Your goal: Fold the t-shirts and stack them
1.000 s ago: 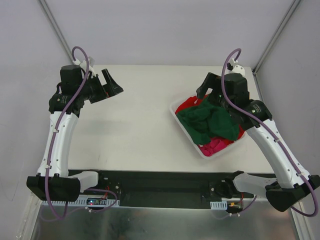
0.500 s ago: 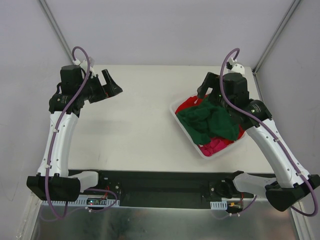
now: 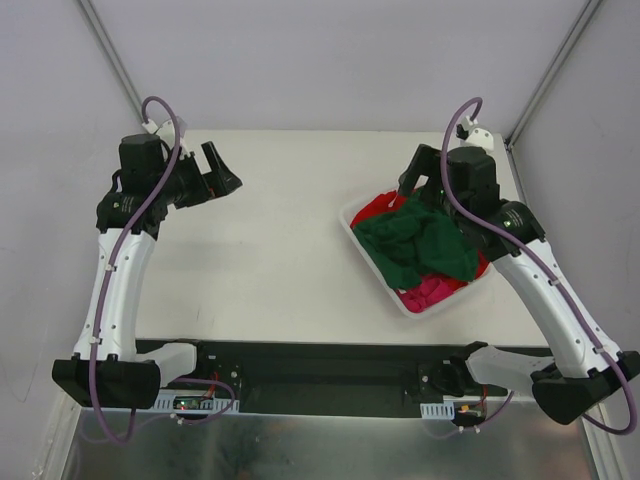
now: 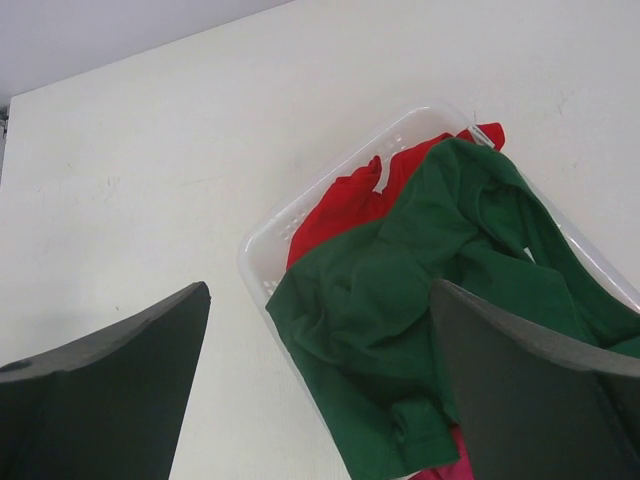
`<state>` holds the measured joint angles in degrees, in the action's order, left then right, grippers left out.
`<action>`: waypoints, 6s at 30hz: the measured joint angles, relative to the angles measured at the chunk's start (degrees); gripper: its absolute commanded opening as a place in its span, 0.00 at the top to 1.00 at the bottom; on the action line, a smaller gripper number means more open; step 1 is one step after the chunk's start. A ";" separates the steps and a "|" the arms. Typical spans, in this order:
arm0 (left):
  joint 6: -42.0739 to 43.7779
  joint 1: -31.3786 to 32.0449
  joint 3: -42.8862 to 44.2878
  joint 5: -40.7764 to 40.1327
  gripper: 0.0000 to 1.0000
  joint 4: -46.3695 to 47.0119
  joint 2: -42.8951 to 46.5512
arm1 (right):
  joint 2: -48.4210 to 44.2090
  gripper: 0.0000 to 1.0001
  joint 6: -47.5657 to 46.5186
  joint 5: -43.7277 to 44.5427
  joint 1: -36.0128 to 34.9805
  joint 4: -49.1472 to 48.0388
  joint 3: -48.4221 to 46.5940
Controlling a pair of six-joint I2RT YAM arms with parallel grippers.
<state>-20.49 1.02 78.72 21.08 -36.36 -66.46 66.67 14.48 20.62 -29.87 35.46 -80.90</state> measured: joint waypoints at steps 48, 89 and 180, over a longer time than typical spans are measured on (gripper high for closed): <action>-8.85 16.52 -10.97 -6.78 0.07 7.26 -1.79 | -16.02 0.04 5.81 -8.26 13.92 14.82 10.54; -18.14 24.79 -14.08 -14.80 0.14 11.06 -0.44 | -9.27 0.04 10.99 -13.94 14.10 11.23 9.14; -39.01 25.40 -21.77 -40.00 1.00 24.30 -21.51 | -6.73 0.04 -0.76 -9.66 14.10 21.44 3.32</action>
<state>-59.51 26.41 56.95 -18.92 -12.05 -87.96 59.94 13.72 10.96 -15.77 56.90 -77.58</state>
